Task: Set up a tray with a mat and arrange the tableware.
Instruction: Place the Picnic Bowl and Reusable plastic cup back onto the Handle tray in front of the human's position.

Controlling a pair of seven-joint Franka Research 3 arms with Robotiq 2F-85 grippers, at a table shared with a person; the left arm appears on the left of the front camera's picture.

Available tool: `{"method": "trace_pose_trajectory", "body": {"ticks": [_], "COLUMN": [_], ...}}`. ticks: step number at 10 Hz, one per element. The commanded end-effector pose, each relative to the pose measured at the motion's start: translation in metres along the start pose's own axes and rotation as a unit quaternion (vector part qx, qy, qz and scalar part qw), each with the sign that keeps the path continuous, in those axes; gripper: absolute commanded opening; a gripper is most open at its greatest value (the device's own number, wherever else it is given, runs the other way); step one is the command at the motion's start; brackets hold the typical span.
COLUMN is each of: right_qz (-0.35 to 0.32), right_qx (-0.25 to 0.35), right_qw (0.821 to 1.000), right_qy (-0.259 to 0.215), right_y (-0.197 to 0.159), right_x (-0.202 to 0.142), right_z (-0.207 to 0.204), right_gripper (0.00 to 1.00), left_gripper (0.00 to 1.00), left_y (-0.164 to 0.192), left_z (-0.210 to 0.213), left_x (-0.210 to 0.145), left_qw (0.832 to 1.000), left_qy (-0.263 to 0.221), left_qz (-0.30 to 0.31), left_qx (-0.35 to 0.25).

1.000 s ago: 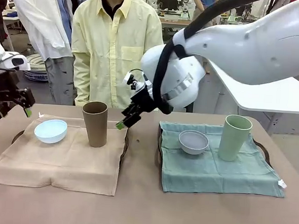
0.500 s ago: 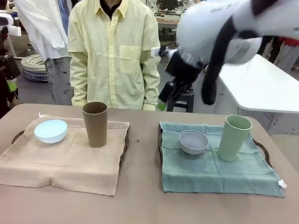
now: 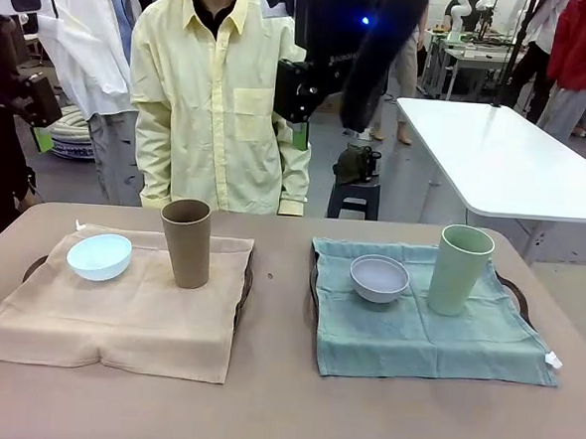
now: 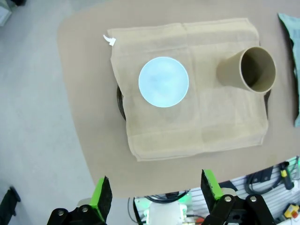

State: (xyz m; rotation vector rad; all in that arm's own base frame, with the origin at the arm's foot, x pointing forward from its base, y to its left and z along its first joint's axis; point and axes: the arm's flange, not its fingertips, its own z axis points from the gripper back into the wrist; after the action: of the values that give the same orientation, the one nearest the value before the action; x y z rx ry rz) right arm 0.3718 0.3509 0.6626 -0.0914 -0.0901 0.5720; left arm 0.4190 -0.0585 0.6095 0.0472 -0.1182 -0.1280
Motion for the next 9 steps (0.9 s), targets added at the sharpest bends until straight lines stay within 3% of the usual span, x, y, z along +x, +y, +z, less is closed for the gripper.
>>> {"method": "trace_pose_trajectory", "body": {"ticks": [1, 9], "right_qz": [0.022, 0.022], "right_qx": [0.011, 0.011], "right_qw": [0.999, 0.999], "right_qy": [-0.021, -0.021], "right_y": [-0.0087, -0.0087], "right_x": [-0.0026, -0.0026], "right_z": [-0.0076, -0.0076], "right_gripper": [1.0, 1.0], "left_gripper": [0.65, 0.65], "left_y": [0.0019, 0.0019], "left_z": [-0.0025, -0.0025], "left_x": [-0.0028, -0.0028], "left_qw": [1.0, 1.0], "left_qy": [0.002, 0.002], "left_qz": [-0.013, -0.013], "left_qx": [0.003, 0.003]}}
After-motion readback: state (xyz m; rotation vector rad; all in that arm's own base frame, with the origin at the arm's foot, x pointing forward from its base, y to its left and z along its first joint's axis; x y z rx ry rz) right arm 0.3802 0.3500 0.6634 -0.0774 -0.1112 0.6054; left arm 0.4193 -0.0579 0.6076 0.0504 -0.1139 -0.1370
